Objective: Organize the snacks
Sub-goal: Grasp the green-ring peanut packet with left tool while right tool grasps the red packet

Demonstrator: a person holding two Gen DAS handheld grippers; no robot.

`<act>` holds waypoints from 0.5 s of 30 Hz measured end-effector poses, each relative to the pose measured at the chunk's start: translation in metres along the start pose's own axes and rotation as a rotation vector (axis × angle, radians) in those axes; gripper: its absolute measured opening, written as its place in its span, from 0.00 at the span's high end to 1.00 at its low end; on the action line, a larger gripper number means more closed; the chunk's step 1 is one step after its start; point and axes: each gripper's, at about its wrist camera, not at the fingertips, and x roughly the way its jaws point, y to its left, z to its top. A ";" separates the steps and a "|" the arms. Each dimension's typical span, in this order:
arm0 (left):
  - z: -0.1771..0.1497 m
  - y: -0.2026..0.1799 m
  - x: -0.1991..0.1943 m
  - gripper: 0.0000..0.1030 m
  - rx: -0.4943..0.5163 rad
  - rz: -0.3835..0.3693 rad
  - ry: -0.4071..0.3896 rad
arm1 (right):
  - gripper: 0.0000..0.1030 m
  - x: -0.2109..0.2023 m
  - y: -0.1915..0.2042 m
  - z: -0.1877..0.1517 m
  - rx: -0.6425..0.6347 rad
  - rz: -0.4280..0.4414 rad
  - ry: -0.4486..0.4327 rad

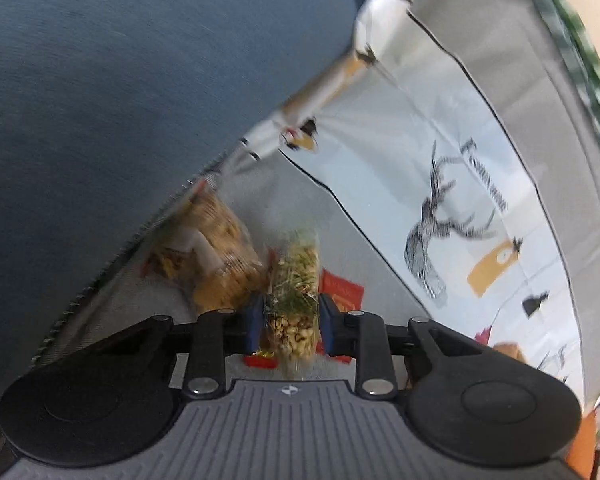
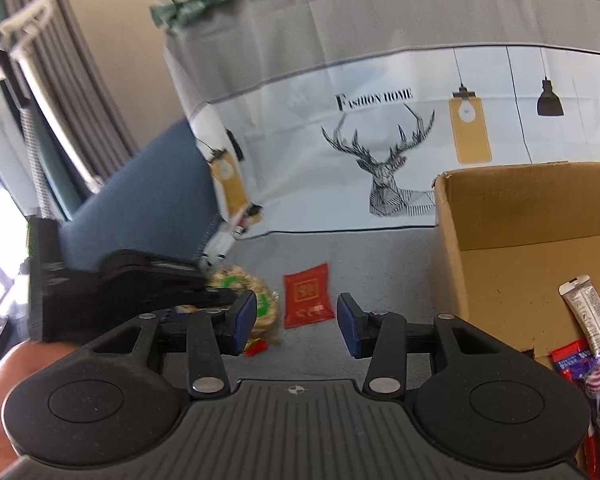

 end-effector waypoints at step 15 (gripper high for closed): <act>0.003 0.009 -0.010 0.70 -0.017 0.024 0.011 | 0.36 0.176 0.016 0.016 -0.122 -0.136 0.231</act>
